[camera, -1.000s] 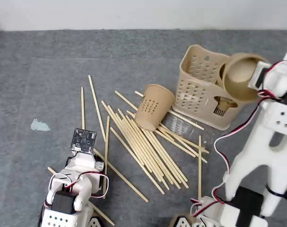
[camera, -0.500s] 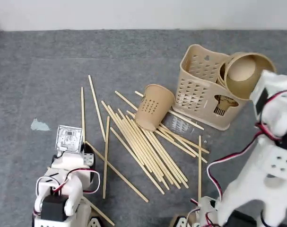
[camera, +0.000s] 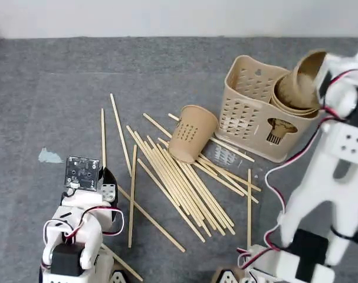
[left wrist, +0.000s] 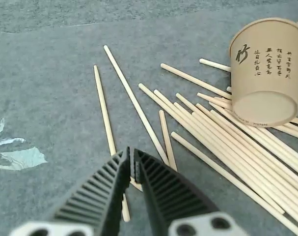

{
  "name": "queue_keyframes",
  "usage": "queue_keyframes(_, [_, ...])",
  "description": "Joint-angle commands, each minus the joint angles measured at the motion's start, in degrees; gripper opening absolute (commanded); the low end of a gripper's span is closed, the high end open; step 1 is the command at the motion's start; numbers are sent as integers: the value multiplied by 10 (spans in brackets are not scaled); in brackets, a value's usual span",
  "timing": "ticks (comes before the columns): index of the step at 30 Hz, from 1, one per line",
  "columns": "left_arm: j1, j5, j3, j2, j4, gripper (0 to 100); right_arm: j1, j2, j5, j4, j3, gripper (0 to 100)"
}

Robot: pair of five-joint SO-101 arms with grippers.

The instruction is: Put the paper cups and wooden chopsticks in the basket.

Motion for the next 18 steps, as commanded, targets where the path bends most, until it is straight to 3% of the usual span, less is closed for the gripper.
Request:
queue_keyframes(1, [-2,-3,2,-4,-15,15,-8,9,1,-62,-30,140])
queue_keyframes(11, [-1,-3,36,-4,-16,15,-12,3,2,30,-33,143])
queue_keyframes(14, [-2,-12,35,-4,-52,15,-13,-24,5,79,-33,143])
queue_keyframes(18, [4,-125,10,-4,-105,16,-24,-80,7,163,-33,143])
